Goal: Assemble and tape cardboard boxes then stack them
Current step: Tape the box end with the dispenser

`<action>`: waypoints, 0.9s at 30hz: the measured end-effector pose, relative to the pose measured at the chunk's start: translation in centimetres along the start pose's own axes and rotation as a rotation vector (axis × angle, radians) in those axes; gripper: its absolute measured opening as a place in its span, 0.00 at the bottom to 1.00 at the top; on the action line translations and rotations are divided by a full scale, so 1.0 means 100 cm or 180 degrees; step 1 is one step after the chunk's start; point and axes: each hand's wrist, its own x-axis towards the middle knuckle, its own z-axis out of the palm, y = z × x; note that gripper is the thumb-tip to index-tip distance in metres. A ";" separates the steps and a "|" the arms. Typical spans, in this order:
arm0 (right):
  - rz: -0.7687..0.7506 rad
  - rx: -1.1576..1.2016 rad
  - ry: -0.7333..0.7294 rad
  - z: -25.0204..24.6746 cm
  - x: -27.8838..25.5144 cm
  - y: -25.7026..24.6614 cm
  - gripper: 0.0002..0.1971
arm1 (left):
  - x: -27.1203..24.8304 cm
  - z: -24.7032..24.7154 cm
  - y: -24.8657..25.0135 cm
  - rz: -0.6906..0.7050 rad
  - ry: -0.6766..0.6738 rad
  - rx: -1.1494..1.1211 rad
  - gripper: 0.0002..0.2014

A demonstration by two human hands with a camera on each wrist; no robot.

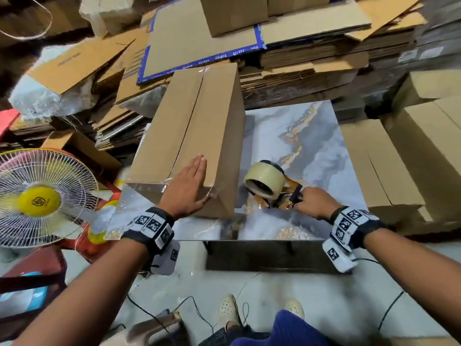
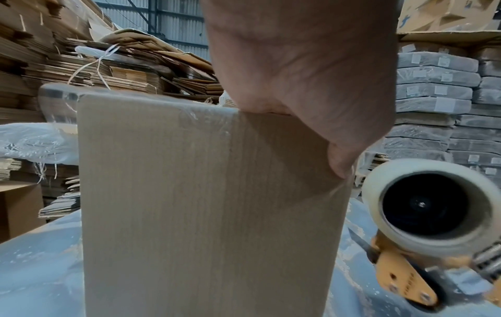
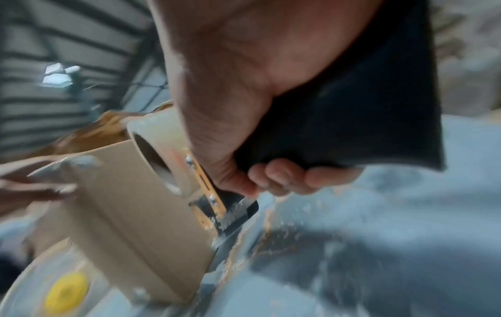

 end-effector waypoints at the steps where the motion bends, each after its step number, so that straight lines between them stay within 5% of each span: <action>1: 0.0099 0.0390 0.0036 0.009 0.003 0.008 0.09 | 0.000 0.000 0.000 0.0000 0.0006 0.0002 0.50; 6: 0.0734 0.2874 0.0058 0.037 0.027 0.013 0.12 | -0.001 0.005 -0.003 0.0025 0.0080 -0.0058 0.50; 14: 0.1332 0.4264 -0.0215 0.057 0.067 0.031 0.13 | 0.000 0.007 -0.001 0.0130 0.0252 -0.0243 0.56; 18: 0.1209 0.3790 0.0206 0.070 0.073 0.043 0.10 | 0.000 0.007 -0.001 0.0126 0.0197 -0.0231 0.57; 22: 0.1417 0.2111 0.0302 0.058 0.064 0.037 0.25 | -0.001 0.005 -0.002 0.0115 0.0153 -0.0189 0.60; 24: 0.1535 0.1427 0.0684 0.044 0.045 0.024 0.30 | -0.001 0.005 -0.002 0.0147 0.0130 -0.0161 0.63; 27: 0.1208 0.1645 0.1566 0.033 0.026 -0.008 0.30 | 0.000 0.005 -0.005 0.0214 0.0022 -0.0201 0.68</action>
